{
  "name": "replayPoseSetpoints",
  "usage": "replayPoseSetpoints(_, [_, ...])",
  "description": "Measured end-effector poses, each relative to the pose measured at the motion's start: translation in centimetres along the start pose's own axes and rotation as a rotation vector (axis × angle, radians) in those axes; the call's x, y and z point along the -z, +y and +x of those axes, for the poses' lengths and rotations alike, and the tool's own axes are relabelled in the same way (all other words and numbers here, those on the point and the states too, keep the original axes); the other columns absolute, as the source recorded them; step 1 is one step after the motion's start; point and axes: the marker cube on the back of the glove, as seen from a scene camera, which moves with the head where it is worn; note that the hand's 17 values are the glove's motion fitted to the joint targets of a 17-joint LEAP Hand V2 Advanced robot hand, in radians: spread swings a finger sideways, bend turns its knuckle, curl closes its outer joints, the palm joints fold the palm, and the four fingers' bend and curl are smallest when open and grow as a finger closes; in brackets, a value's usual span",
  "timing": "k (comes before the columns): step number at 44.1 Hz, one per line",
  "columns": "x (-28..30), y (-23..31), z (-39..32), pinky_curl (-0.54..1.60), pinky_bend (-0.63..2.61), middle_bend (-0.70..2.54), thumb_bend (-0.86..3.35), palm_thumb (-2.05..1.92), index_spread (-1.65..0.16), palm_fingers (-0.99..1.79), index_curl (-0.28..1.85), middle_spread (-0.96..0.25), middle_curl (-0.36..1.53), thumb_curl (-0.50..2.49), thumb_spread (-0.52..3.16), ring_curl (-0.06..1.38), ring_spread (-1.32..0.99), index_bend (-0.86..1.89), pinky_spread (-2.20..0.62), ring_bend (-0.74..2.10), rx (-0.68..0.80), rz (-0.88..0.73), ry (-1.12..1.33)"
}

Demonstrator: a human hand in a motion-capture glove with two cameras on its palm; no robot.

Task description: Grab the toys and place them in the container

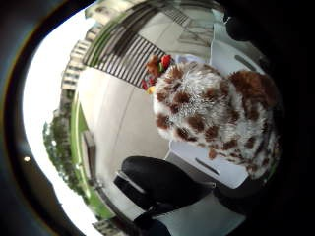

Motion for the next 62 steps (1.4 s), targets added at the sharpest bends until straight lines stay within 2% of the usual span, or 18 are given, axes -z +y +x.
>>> replayPoseSetpoints(2, [-0.5, -0.2, -0.3, 0.41, 1.27, 0.12, -0.17, -0.03, -0.30, 0.36, 1.01, -0.17, 0.50, 0.46, 1.10, 0.42, -0.37, 0.04, -0.33, 0.90, -0.010, 0.004, 0.044])
replayPoseSetpoints(4, [-0.9, -0.4, -0.4, 0.43, 1.33, 0.14, -0.16, -0.11, -0.28, 0.18, 0.97, -0.12, 0.50, 0.43, 1.04, 0.43, -0.31, 0.00, -0.29, 0.87, -0.036, 0.013, 0.113])
replayPoseSetpoints(7, [-1.3, -0.7, -1.0, 0.44, 1.39, 0.19, -0.14, -0.15, -0.28, 0.07, 0.89, -0.07, 0.50, 0.40, 1.00, 0.41, -0.24, 0.00, -0.24, 0.83, -0.064, 0.024, 0.179])
replayPoseSetpoints(17, [-0.2, -0.2, 0.9, 0.41, 1.42, 0.25, -0.12, -0.16, -0.27, 0.00, 0.71, 0.00, 0.49, 0.31, 0.93, 0.35, -0.12, 0.09, -0.14, 0.81, -0.155, 0.062, 0.247])
replayPoseSetpoints(34, [3.4, 3.1, 8.5, 0.35, 1.29, 0.31, -0.10, -0.14, -0.27, -0.06, 0.55, 0.00, 0.49, 0.24, 0.92, 0.31, -0.08, 0.14, -0.05, 0.73, -0.261, 0.132, 0.197])
replayPoseSetpoints(39, [3.4, 3.8, 7.7, 0.33, 1.24, 0.31, -0.10, -0.14, -0.27, -0.05, 0.53, 0.01, 0.49, 0.22, 0.93, 0.30, -0.08, 0.15, -0.02, 0.72, -0.297, 0.140, 0.178])
replayPoseSetpoints(45, [3.0, 5.4, 7.1, 0.32, 1.20, 0.31, -0.10, -0.13, -0.27, -0.04, 0.50, 0.01, 0.48, 0.21, 0.92, 0.29, -0.09, 0.15, 0.00, 0.70, -0.229, 0.137, 0.241])
replayPoseSetpoints(47, [3.0, 5.8, 8.4, 0.31, 1.19, 0.31, -0.10, -0.13, -0.27, -0.04, 0.49, 0.01, 0.48, 0.21, 0.92, 0.29, -0.09, 0.15, 0.00, 0.69, -0.256, 0.145, 0.255])
replayPoseSetpoints(52, [3.1, 6.4, 12.5, 0.31, 1.16, 0.31, -0.10, -0.13, -0.27, -0.03, 0.47, 0.01, 0.48, 0.20, 0.93, 0.28, -0.10, 0.15, 0.01, 0.68, -0.459, 0.161, 0.312])
replayPoseSetpoints(62, [2.3, 8.9, 20.2, 0.30, 1.12, 0.32, -0.10, -0.13, -0.28, -0.01, 0.45, -0.01, 0.47, 0.19, 0.93, 0.27, -0.13, 0.16, 0.02, 0.65, -0.536, 0.138, 0.279])
